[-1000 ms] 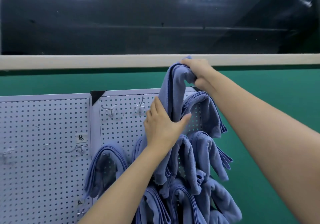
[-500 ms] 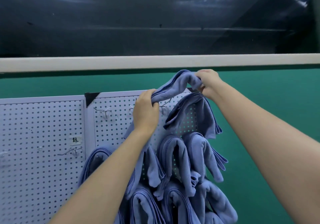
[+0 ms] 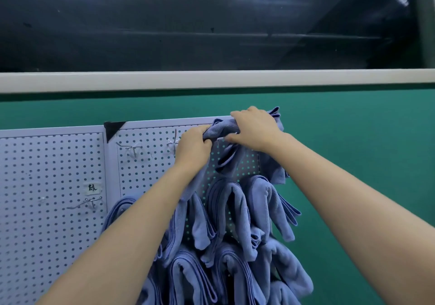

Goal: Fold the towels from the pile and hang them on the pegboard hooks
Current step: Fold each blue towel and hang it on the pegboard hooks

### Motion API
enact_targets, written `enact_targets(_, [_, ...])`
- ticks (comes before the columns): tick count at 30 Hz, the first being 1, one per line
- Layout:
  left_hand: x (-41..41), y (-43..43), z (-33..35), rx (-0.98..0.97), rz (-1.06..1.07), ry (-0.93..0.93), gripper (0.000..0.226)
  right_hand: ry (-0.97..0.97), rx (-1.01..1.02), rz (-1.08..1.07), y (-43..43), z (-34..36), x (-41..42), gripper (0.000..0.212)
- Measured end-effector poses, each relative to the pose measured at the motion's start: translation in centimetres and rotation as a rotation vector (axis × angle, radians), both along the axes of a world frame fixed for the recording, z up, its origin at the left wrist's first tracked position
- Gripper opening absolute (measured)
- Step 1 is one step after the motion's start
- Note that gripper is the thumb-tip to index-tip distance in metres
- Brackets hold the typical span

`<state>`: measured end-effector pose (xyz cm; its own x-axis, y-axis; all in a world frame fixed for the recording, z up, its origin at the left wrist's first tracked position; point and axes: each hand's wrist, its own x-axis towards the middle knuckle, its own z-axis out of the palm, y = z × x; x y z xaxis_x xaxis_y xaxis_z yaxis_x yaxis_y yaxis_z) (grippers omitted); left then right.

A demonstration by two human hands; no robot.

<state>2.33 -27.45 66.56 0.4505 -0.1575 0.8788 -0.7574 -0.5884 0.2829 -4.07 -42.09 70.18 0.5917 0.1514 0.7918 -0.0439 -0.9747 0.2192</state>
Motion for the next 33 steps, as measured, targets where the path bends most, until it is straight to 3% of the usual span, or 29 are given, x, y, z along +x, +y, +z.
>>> enact_targets(2, [0.0,0.2,0.1,0.008,-0.023,0.032,0.036,-0.052,-0.042,-0.077,0.8,0.5,0.1,0.02])
enact_targets(6, [0.0,0.5,1.1,-0.038,-0.039,0.109,0.023,-0.006,-0.001,-0.124,3.4,1.4,-0.3,0.007])
enact_targets(12, [-0.1,0.3,1.9,0.022,-0.045,0.119,0.027,0.136,0.511,0.115,2.1,1.0,1.6,0.021])
enact_targets(16, [-0.1,-0.1,0.8,0.085,-0.082,0.102,0.034,0.085,0.548,0.203,0.2,-3.6,2.1,0.012])
enact_targets(20, [0.4,-0.1,-1.9,0.086,-0.044,0.113,0.05,0.071,0.576,0.298,-0.1,-6.9,2.4,0.017])
enact_targets(23, [0.7,-0.5,-2.7,0.0,-0.081,0.123,0.039,-0.044,0.646,0.332,0.5,-6.5,2.6,0.011])
enact_targets(25, [0.7,-0.9,-2.2,-0.077,-0.081,0.105,0.041,-0.135,0.68,0.337,0.8,-6.3,2.9,0.013])
enact_targets(29, [0.5,-1.5,-3.5,0.074,0.02,0.152,0.059,0.065,0.499,0.246,1.2,-8.1,3.8,0.02])
enact_targets(33, [-0.7,-0.5,-4.7,0.123,-0.041,0.211,0.066,0.132,0.532,0.362,0.6,-8.8,2.2,0.049])
